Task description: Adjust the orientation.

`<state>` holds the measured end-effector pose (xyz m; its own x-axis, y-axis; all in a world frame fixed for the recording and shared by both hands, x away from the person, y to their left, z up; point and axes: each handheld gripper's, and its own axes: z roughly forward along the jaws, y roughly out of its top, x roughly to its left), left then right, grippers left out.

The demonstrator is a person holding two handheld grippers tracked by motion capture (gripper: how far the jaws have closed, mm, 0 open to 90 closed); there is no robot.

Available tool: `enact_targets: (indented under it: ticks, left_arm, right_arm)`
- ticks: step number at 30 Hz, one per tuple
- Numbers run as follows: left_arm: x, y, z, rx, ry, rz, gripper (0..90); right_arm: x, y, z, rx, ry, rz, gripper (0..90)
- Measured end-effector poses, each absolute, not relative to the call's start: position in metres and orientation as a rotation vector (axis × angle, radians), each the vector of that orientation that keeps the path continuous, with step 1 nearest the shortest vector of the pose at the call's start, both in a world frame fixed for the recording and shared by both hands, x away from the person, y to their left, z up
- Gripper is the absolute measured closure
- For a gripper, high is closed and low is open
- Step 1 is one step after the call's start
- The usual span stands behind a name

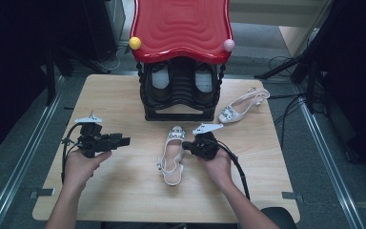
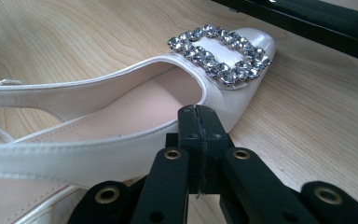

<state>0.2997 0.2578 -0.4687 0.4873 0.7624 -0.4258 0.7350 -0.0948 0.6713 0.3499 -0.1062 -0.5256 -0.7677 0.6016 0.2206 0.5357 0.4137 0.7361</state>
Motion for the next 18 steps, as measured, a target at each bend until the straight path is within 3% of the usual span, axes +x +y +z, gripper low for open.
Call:
enact_targets:
  ticks: [18]
  left_arm:
    - [0.301, 0.261, -0.475, 1.855, 1.235, 0.047, 42.7]
  right_arm:
    - [0.363, -0.140, -0.503, 1.130, 2.503, 1.343, 81.2]
